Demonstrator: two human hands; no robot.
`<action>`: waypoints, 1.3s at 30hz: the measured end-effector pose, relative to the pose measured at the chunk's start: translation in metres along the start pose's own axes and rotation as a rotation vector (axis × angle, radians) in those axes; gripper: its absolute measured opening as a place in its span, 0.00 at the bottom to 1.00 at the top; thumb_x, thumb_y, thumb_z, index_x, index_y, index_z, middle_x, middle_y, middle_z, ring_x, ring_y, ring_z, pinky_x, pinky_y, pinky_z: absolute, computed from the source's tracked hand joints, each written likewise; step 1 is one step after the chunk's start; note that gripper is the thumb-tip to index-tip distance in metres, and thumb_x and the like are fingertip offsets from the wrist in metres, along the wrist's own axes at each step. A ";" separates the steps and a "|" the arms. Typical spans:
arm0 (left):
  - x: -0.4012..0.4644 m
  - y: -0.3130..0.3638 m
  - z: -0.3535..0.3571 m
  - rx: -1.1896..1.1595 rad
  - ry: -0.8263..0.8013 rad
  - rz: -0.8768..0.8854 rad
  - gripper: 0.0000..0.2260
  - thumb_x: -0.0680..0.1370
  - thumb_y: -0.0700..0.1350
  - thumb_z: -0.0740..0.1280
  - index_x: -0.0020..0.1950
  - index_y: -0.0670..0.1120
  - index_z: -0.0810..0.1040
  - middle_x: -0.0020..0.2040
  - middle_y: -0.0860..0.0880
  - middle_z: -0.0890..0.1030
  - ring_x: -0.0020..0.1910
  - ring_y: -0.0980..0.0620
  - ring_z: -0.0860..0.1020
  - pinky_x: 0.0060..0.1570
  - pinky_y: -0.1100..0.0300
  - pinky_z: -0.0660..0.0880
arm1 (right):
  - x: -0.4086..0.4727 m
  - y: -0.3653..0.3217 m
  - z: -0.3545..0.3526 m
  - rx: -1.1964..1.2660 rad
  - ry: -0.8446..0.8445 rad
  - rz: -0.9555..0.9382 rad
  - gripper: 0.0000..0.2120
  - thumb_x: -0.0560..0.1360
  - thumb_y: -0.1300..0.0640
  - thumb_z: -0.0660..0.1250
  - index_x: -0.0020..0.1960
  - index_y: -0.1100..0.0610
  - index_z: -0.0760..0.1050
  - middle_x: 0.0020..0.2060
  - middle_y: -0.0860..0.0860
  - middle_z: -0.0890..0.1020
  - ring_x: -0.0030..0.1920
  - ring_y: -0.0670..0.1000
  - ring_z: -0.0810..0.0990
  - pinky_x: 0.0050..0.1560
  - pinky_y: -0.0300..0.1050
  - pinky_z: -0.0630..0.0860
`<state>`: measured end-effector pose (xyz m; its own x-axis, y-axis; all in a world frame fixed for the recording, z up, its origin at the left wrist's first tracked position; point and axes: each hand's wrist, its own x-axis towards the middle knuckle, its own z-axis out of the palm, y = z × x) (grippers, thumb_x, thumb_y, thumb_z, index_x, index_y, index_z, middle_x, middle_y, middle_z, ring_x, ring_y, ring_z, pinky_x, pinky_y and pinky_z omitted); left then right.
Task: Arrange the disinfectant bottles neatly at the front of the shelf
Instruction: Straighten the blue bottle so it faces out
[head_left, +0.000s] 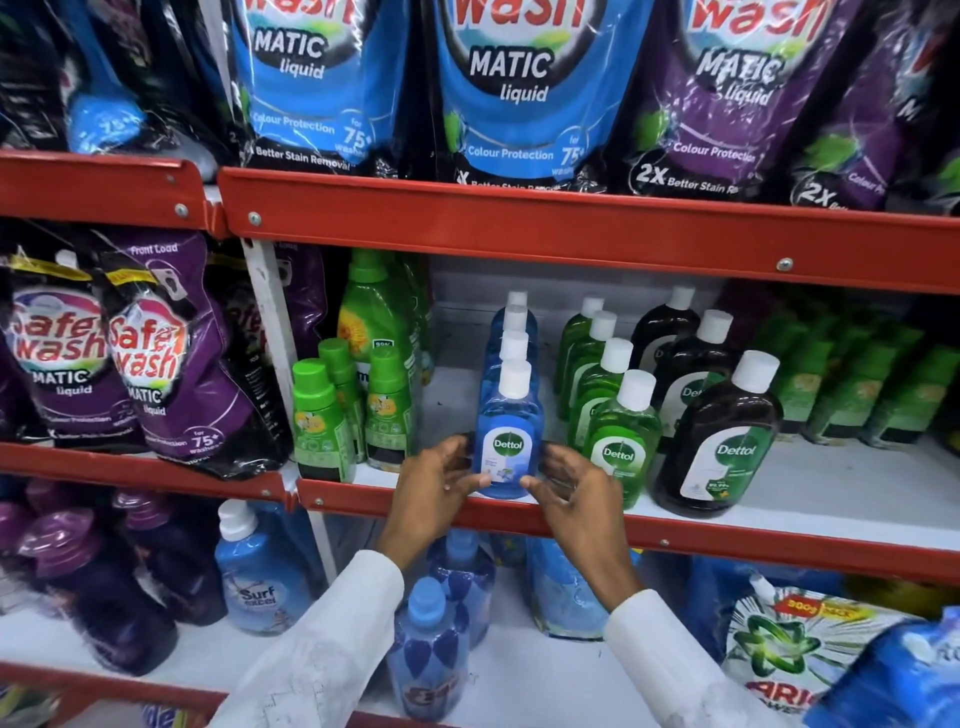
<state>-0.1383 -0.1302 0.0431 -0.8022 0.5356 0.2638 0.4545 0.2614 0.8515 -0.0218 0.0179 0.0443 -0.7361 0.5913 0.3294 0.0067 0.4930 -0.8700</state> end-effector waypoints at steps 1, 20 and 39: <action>-0.006 0.001 0.000 -0.028 0.063 -0.003 0.22 0.71 0.41 0.77 0.64 0.45 0.78 0.60 0.47 0.83 0.55 0.55 0.82 0.56 0.66 0.78 | -0.009 0.001 -0.007 0.018 0.049 -0.011 0.19 0.71 0.58 0.77 0.61 0.56 0.80 0.53 0.45 0.85 0.51 0.38 0.84 0.57 0.38 0.80; -0.005 0.060 0.117 0.126 0.051 0.100 0.13 0.74 0.47 0.69 0.58 0.48 0.75 0.53 0.46 0.86 0.51 0.48 0.84 0.53 0.47 0.81 | 0.005 0.048 -0.088 -0.149 0.119 -0.033 0.12 0.75 0.63 0.69 0.58 0.56 0.81 0.50 0.51 0.88 0.49 0.47 0.86 0.57 0.50 0.81; -0.024 0.065 0.125 0.036 0.238 0.068 0.17 0.75 0.38 0.72 0.63 0.45 0.77 0.56 0.53 0.82 0.50 0.58 0.81 0.49 0.80 0.72 | -0.003 0.052 -0.114 0.099 0.101 0.006 0.16 0.71 0.58 0.76 0.58 0.57 0.82 0.48 0.47 0.87 0.46 0.38 0.85 0.50 0.29 0.79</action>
<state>-0.0411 -0.0263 0.0352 -0.8361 0.3500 0.4224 0.5203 0.2619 0.8129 0.0584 0.1145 0.0396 -0.6642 0.6577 0.3552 -0.0593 0.4273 -0.9022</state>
